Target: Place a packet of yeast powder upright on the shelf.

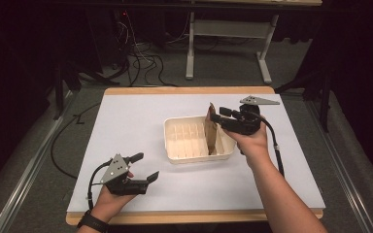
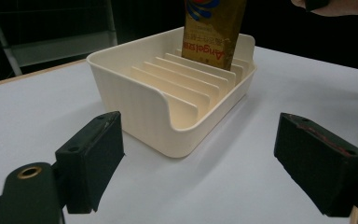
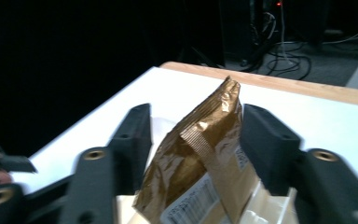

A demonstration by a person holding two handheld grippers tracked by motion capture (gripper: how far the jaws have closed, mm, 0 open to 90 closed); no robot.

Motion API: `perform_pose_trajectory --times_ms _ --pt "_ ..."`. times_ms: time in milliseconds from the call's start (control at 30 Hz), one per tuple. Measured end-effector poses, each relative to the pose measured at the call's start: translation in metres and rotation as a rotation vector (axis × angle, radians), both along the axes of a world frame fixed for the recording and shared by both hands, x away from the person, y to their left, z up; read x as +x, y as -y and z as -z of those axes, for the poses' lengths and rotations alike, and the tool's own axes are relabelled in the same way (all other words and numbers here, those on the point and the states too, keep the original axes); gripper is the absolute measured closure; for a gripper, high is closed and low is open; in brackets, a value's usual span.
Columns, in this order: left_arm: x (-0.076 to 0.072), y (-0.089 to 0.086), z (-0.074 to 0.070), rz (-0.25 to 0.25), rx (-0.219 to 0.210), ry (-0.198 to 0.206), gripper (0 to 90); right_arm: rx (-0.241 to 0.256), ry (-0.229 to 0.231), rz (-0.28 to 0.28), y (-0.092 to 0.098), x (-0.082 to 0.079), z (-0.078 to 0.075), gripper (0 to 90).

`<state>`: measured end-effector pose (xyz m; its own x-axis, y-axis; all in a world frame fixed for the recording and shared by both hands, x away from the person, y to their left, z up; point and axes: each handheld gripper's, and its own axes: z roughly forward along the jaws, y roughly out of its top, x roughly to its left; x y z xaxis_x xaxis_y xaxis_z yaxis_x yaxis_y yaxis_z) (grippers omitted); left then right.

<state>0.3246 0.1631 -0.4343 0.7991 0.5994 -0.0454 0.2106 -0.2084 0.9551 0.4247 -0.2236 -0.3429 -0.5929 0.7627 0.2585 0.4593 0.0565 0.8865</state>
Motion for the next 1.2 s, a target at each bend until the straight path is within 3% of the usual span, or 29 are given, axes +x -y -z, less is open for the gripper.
perform_pose_trajectory --times_ms 100,233,533,767,1067,1200 --pt "0.000 0.000 0.000 0.000 0.000 0.000 16.2 -0.038 0.024 0.022 -0.004 -0.003 -0.002 27.2" --pt "0.000 0.000 0.000 0.001 0.002 0.000 16.2 -0.058 0.021 0.040 -0.006 -0.005 -0.002 17.5" --pt "0.000 -0.002 0.000 -0.009 0.004 -0.001 16.2 -0.051 0.028 0.048 0.008 -0.020 -0.005 16.5" --pt "0.000 0.000 0.001 -0.005 0.010 -0.004 16.2 -0.034 0.029 0.069 0.036 -0.049 -0.001 16.5" --pt "0.001 0.001 0.003 -0.008 0.013 -0.007 16.2 -0.036 0.034 0.131 0.081 -0.094 0.032 21.7" --pt "0.000 0.002 0.004 -0.006 0.020 -0.012 16.2 -0.049 0.064 0.219 0.102 -0.116 0.060 21.8"
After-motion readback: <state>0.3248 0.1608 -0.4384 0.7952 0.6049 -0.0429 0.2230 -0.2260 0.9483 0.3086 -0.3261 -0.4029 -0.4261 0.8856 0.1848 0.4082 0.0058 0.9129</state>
